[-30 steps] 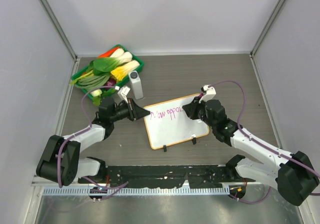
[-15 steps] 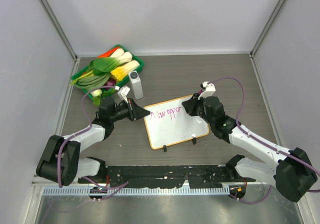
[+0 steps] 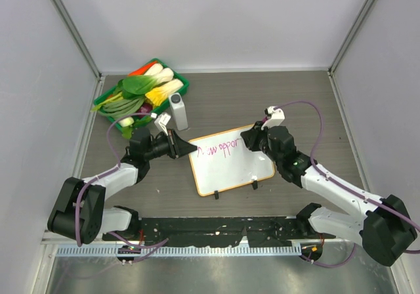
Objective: Write a sentence on the whiteboard
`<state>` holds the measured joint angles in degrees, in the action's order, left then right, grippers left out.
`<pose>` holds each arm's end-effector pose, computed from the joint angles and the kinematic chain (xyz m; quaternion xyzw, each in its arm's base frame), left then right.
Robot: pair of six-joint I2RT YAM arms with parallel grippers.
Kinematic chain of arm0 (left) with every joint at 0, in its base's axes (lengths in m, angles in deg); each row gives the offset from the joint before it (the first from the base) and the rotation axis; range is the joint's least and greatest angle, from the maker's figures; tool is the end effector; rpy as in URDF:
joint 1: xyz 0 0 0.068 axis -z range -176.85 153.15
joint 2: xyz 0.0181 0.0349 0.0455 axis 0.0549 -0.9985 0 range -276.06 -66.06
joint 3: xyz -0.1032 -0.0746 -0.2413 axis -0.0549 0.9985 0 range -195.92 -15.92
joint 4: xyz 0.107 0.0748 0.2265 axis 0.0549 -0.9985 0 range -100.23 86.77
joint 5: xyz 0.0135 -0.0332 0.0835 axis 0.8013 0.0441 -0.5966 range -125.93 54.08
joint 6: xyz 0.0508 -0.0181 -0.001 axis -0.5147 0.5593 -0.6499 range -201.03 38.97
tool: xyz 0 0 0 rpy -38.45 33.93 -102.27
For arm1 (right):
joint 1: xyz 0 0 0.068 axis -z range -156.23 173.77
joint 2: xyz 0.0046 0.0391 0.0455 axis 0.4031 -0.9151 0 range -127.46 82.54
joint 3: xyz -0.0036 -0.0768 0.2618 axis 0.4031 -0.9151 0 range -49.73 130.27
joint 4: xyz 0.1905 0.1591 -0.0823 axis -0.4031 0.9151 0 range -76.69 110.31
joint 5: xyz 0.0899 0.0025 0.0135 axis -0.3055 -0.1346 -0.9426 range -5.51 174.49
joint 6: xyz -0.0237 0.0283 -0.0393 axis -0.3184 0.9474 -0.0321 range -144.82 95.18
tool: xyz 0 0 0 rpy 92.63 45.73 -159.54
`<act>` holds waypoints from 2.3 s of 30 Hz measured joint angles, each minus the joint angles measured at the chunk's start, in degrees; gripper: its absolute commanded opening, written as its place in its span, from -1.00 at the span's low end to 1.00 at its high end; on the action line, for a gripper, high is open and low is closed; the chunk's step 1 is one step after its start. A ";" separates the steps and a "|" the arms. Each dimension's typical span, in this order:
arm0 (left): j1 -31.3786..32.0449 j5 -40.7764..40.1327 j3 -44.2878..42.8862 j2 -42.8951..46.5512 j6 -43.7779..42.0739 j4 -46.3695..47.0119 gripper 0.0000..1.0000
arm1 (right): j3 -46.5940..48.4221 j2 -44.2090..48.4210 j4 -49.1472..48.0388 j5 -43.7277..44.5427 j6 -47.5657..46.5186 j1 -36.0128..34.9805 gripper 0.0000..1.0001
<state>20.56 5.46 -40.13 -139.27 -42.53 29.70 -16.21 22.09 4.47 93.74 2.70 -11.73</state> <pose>0.2282 -0.0962 0.1928 0.0721 0.7738 -0.5130 0.3645 0.1981 0.1342 0.2519 -0.0089 0.8082 0.2502 0.5331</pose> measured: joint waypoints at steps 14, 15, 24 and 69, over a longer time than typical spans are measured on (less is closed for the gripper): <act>0.00 0.07 0.00 0.00 0.00 0.02 -1.00 | -0.42 4.46 1.31 -0.22 -0.22 0.00 -0.97; 0.00 0.07 0.00 0.00 0.00 0.02 -1.00 | -0.42 4.33 1.31 -0.33 -0.24 0.00 -0.97; 0.04 0.04 0.00 0.00 0.02 0.02 -1.00 | -0.48 1.07 1.16 -0.61 -0.42 0.00 -0.98; 0.09 0.02 0.00 0.00 -0.09 0.00 -1.00 | 0.74 1.16 2.40 2.64 -1.07 0.00 -0.97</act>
<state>20.65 5.48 -40.13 -139.27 -42.62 29.70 -15.47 23.25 6.87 96.39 1.63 -11.73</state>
